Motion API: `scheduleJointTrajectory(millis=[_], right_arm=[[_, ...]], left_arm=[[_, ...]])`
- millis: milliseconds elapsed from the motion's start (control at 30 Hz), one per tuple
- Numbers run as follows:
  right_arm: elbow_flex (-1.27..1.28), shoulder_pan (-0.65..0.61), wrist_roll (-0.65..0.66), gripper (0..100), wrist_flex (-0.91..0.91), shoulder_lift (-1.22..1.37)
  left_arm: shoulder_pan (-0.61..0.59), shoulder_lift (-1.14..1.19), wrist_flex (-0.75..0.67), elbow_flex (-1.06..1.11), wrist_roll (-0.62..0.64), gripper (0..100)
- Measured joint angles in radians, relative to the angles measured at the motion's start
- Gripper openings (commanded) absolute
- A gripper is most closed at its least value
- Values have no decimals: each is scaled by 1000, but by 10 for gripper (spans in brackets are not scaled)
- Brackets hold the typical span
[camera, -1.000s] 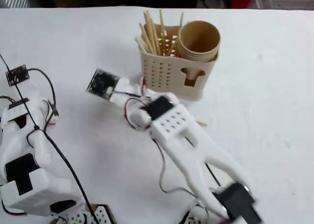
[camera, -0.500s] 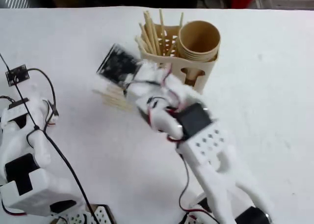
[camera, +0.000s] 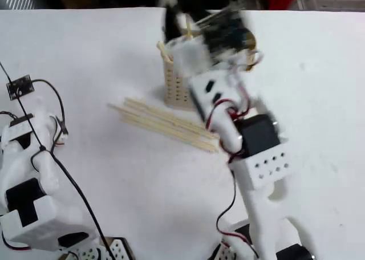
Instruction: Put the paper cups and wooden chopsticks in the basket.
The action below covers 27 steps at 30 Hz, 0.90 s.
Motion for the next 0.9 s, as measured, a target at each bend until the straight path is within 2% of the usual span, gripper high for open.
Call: scheduleJointTrajectory(millis=[133, 433, 500, 667, 900], right_arm=[[-5, 68, -68, 18, -118, 54], [-6, 69, -83, 21, -256, 293], [-6, 69, -83, 62, -256, 299], [-6, 69, -83, 238, -215, 299], [-6, 68, -83, 243, -9, 299]], left_arm=[[0, 0, -3, 0, 0, 124], [0, 0, -3, 0, 0, 124], [0, 0, -3, 0, 0, 124], [0, 0, -3, 0, 0, 124], [0, 0, -3, 0, 0, 124]])
